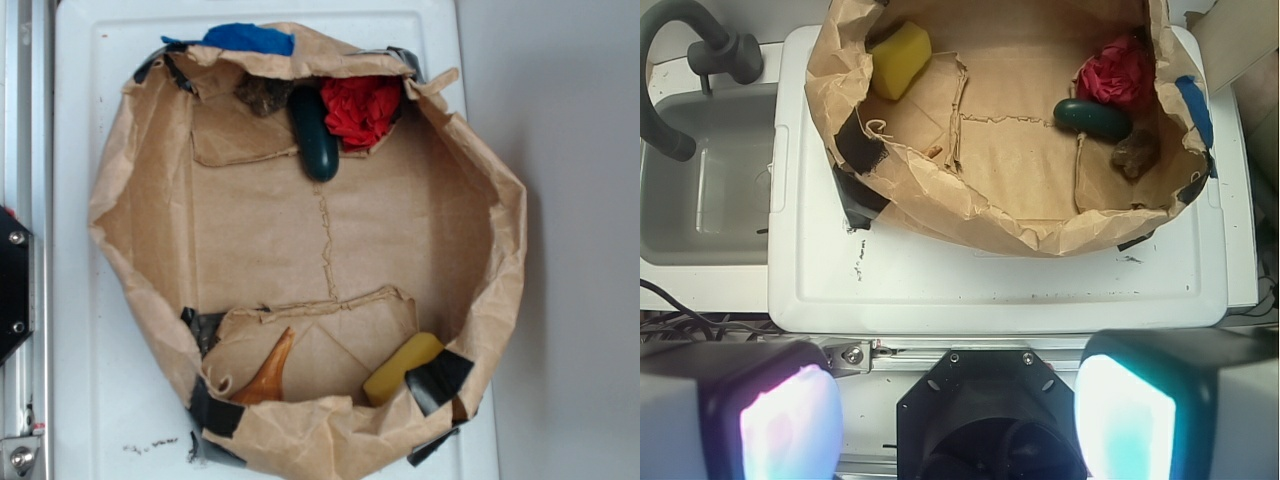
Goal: Grab the green sponge.
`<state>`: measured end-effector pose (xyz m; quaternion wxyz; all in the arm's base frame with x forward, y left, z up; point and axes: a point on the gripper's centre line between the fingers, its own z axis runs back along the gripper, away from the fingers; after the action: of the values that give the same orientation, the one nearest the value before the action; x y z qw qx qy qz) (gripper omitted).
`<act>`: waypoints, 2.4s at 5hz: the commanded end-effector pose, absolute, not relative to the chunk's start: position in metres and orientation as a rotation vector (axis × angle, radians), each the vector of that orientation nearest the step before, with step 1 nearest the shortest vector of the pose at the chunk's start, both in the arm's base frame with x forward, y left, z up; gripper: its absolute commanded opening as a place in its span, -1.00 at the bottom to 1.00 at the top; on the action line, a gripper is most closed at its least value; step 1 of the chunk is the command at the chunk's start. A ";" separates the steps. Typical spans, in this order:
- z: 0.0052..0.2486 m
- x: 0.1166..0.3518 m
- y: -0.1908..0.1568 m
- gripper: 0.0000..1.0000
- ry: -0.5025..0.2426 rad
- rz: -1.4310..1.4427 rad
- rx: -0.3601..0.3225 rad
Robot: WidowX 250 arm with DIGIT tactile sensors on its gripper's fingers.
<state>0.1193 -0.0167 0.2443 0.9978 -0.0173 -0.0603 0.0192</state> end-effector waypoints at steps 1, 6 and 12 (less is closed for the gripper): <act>0.244 0.119 -0.017 1.00 -0.121 0.038 -0.035; 0.222 0.208 -0.025 1.00 -0.100 0.226 -0.067; 0.198 0.238 -0.014 1.00 -0.216 0.524 -0.141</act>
<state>0.2338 -0.0133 0.1817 0.9600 -0.0574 -0.0770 0.2630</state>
